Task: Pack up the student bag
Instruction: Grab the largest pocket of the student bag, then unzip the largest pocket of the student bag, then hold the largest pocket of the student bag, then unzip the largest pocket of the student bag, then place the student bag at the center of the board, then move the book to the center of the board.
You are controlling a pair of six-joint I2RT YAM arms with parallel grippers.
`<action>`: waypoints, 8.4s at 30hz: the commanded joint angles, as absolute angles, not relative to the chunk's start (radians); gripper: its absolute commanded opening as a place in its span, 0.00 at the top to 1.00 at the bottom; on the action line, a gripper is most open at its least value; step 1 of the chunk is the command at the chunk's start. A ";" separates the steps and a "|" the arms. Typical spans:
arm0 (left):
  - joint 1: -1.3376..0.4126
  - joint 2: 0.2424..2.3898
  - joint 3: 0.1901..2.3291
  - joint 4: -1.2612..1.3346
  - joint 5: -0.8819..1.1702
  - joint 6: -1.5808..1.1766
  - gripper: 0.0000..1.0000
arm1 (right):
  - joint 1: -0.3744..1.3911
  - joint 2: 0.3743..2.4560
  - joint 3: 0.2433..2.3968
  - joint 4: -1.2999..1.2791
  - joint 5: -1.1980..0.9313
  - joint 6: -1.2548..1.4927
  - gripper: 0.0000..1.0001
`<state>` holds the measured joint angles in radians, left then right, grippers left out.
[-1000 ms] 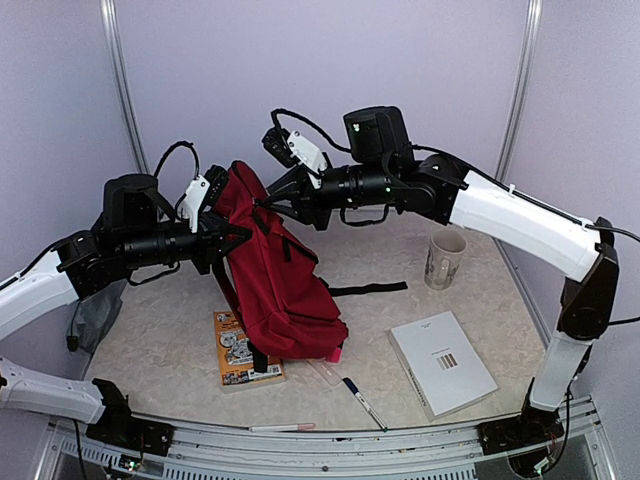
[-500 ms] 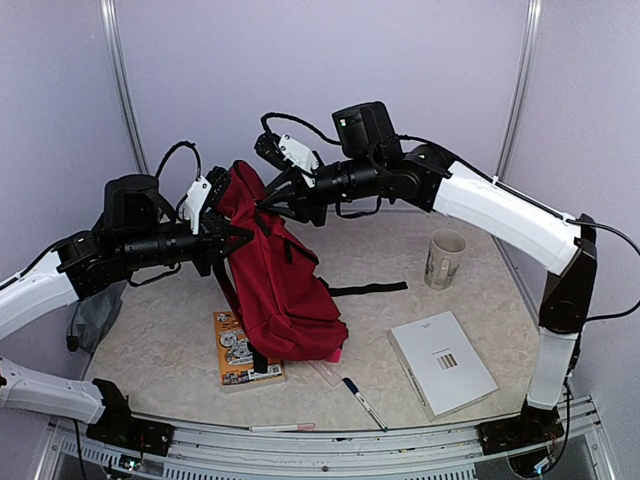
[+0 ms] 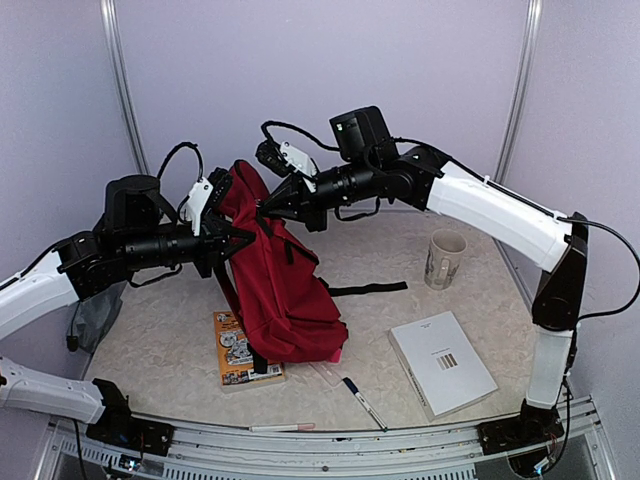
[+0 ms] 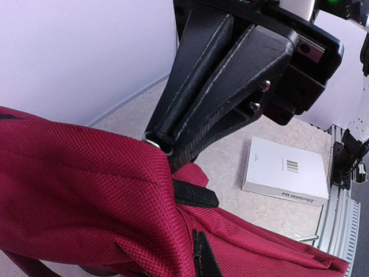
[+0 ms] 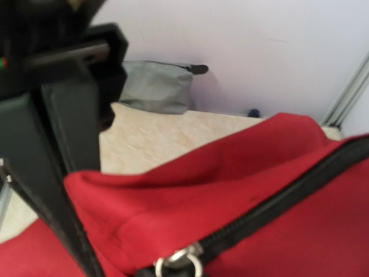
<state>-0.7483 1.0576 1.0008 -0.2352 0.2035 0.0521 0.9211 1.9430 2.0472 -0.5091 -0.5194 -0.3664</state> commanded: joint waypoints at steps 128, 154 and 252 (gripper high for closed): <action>-0.731 1.017 1.332 -0.129 -0.083 0.153 1.00 | 0.439 1.555 1.019 0.043 -0.618 0.244 1.00; -0.686 1.275 1.711 -0.200 -0.641 0.298 1.00 | 0.812 1.530 1.293 -0.439 -0.122 0.121 0.42; -0.555 0.931 0.915 -0.084 -0.174 -0.009 1.00 | 0.655 1.188 0.737 -0.745 -0.300 0.821 0.23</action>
<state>-0.5621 0.9230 0.9237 -0.0971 -0.1947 -0.0032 0.6270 1.2583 0.8181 -0.5842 -0.2905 0.7082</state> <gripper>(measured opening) 0.026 0.818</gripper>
